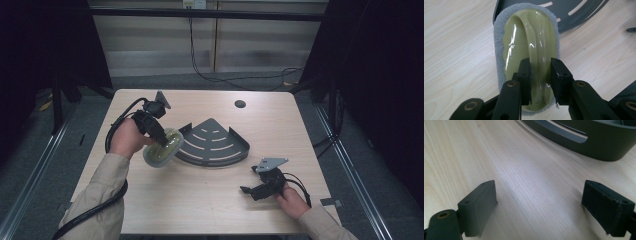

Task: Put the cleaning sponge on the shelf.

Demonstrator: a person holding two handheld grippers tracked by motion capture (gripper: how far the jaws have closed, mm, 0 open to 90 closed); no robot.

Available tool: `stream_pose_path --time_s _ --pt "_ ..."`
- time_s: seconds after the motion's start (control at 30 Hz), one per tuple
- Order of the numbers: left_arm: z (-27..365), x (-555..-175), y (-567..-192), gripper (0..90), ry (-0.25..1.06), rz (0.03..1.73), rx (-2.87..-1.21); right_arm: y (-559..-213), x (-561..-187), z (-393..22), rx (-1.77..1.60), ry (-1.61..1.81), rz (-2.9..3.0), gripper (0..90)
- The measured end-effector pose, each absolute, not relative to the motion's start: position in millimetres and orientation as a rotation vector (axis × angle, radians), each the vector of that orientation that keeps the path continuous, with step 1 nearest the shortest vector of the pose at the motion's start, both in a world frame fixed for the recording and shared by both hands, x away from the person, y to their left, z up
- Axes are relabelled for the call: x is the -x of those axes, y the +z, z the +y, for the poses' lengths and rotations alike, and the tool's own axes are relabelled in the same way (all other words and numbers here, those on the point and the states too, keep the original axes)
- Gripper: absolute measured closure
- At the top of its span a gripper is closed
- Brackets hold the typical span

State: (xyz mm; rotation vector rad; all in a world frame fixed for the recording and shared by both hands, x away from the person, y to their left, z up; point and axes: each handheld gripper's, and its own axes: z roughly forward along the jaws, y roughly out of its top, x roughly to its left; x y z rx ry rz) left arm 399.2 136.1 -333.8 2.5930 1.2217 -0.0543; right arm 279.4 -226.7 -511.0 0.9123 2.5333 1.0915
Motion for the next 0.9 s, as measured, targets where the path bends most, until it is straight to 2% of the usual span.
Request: stream_pose_path --time_s 0.9 --pt "103.2 -443.4 -336.0 71.6 -0.038 1.102 -2.669 -511.0 -279.5 -226.7 -0.912 1.093 2.533 12.1"
